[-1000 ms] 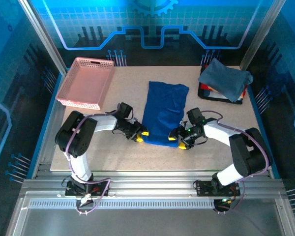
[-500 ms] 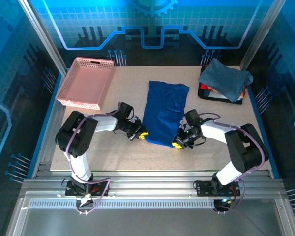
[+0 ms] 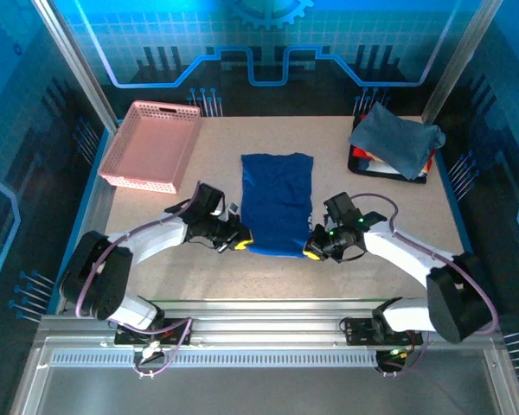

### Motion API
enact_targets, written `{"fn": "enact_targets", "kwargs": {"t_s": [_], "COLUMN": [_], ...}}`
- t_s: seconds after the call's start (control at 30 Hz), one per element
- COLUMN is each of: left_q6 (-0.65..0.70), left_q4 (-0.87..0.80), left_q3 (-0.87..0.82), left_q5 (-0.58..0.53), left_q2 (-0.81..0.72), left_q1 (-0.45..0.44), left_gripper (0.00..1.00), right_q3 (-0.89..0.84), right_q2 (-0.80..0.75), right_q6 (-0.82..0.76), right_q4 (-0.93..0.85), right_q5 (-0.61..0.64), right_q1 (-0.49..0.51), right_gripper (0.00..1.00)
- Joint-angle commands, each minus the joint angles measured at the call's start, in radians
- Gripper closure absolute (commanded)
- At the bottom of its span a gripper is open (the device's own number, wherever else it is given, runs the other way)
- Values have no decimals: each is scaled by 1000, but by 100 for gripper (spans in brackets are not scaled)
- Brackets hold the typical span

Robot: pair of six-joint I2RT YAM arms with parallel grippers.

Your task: Fold and stack the t-shirts

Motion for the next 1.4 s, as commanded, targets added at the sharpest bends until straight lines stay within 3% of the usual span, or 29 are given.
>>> {"fn": "enact_targets", "kwargs": {"t_s": [0.0,0.17,0.4,1.0,1.37], "left_q6": [-2,15,51,133,178], "left_q4": [-91,-199,-265,-257,-290], "left_q3": [-59,-14,148,458,634], "left_q5": [-20,-9,21,180,218], "left_q2": [-80,-162,-122,186,417], "left_q1": [-19,-12,51,275,312], "left_gripper": [100,100,100,100,100], "right_q3": [2,139,357,850,971], "right_q2": [-45,-30,121,535,668], "right_q6": [70,19,-88,-275,-314], "right_q4": [-117,-179,-200,-300,-330], "right_q5": [62,90,51,-45,-67], "right_q1": [50,44,-25,-168,-237], "right_gripper": [100,100,100,100,100]}}
